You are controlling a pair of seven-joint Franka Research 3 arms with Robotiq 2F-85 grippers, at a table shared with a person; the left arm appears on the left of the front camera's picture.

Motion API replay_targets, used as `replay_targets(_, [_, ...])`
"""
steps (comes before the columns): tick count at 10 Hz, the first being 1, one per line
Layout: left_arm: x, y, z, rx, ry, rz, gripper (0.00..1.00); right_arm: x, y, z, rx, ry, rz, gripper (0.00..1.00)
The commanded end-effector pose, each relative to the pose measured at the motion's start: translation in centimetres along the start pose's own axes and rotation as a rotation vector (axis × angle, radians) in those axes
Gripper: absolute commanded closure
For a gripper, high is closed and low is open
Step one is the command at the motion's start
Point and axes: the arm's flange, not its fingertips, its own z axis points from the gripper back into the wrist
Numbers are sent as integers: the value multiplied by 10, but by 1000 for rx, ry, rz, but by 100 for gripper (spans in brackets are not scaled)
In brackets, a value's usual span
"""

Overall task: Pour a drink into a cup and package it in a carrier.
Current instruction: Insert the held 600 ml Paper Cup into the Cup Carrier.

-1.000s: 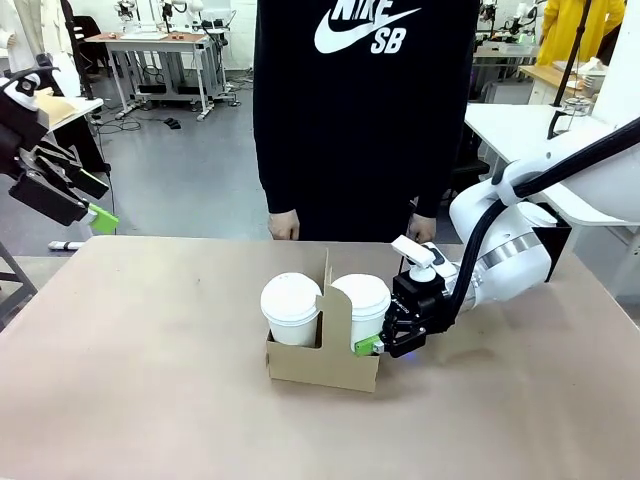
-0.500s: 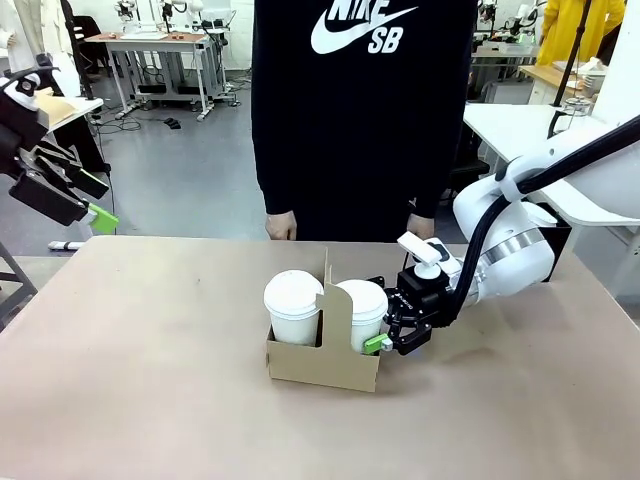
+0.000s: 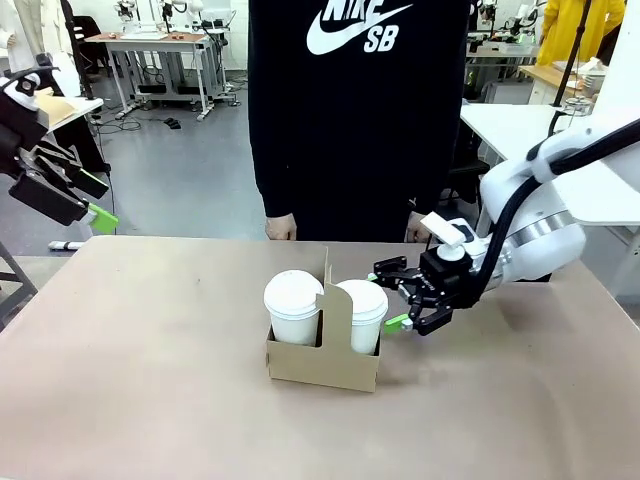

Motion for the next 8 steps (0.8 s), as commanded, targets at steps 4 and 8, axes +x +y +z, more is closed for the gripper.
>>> replay_targets(4, [1,1,0,-3,-20,0,0,60,93,97,-573,264,-235,0])
replay_targets(8, [1,1,0,-3,-20,0,0,91,169,141,-1073,430,-520,0])
